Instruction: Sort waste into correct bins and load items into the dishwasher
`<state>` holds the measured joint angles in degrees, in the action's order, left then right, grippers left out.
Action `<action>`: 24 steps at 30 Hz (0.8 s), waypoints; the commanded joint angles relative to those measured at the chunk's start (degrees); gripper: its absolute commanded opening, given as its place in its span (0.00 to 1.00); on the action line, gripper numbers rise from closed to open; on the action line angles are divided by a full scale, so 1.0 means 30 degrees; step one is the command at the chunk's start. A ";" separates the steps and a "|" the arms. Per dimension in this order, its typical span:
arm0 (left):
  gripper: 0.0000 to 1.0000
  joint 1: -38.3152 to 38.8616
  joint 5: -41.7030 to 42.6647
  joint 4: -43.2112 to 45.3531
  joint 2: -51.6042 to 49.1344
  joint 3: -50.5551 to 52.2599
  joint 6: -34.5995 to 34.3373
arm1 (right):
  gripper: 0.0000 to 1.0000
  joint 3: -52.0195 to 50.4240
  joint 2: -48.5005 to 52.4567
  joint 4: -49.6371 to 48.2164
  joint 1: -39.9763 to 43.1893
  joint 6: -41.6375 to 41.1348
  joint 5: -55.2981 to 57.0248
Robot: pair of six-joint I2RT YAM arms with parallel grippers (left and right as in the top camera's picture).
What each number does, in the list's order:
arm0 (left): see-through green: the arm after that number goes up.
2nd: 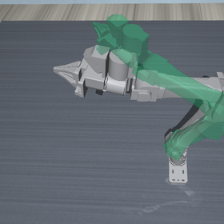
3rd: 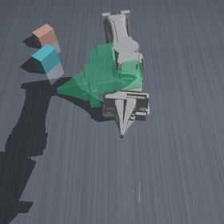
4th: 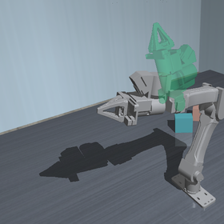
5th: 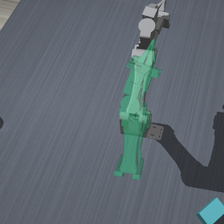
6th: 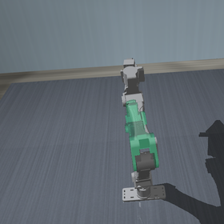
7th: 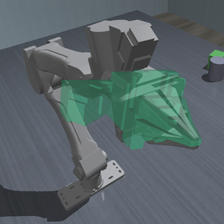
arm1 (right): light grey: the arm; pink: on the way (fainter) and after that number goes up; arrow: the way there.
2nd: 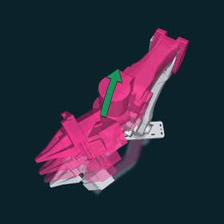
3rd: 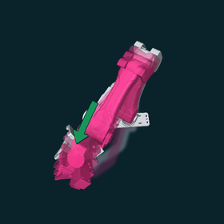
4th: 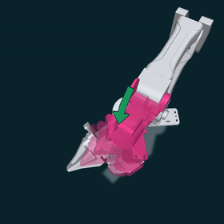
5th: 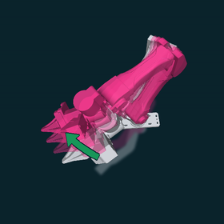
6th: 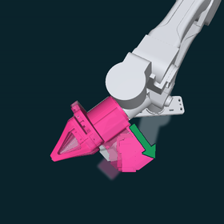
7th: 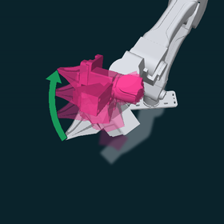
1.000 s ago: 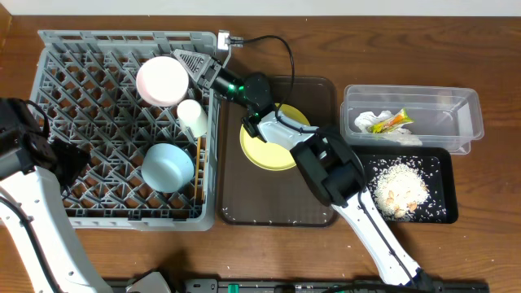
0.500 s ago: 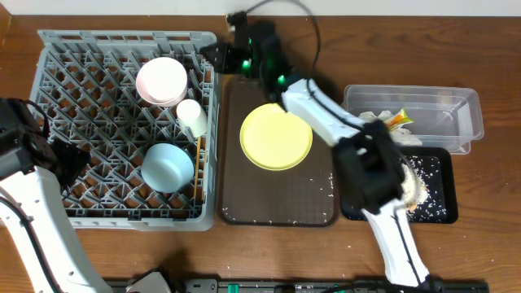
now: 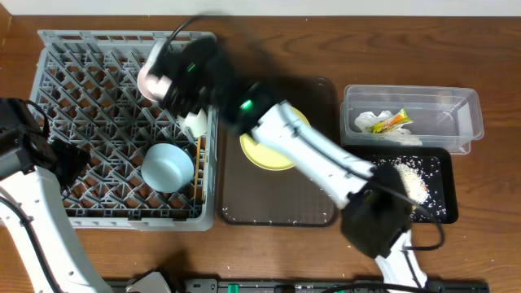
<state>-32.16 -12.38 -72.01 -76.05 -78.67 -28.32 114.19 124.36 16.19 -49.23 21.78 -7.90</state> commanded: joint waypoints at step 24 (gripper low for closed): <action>1.00 -0.0080 -0.0226 -0.0073 0.0058 -0.0102 -0.0029 | 0.71 -0.0175 0.3053 -0.1268 0.0248 0.1574 -0.2892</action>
<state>-32.16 -12.36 -71.99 -76.05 -78.67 -28.34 113.69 132.77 12.58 -48.29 28.34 -12.88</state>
